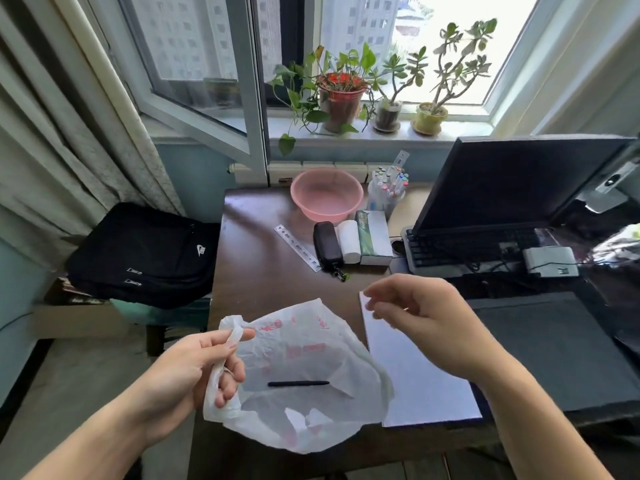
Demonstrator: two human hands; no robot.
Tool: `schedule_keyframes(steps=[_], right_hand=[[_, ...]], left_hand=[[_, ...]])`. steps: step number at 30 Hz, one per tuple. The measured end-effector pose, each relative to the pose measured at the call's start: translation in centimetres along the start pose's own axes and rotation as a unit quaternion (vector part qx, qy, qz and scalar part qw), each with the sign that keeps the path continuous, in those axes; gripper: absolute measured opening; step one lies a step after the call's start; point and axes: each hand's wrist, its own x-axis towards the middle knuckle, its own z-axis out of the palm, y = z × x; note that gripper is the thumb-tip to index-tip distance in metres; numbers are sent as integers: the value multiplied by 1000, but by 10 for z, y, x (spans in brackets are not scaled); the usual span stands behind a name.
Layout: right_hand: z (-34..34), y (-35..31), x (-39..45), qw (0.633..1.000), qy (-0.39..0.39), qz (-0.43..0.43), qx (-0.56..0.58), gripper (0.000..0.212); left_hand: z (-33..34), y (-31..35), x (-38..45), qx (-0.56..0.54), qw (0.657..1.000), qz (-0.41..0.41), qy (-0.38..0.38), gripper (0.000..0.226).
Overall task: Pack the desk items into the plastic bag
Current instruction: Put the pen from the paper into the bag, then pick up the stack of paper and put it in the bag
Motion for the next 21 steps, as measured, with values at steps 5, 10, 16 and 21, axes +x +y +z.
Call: schedule_keyframes(steps=[5, 10, 16, 21], right_hand=[[-15, 59, 1, 976, 145, 163, 4, 20], [19, 171, -7, 910, 139, 385, -62, 57], [61, 245, -32, 828, 102, 546, -75, 119], [72, 261, -30, 787, 93, 593, -142, 125]], left_hand=[[5, 4, 3, 9, 1000, 1, -4, 30], [11, 5, 5, 14, 1000, -1, 3, 30], [12, 6, 6, 18, 1000, -7, 10, 29], [10, 6, 7, 14, 1000, -8, 10, 30]])
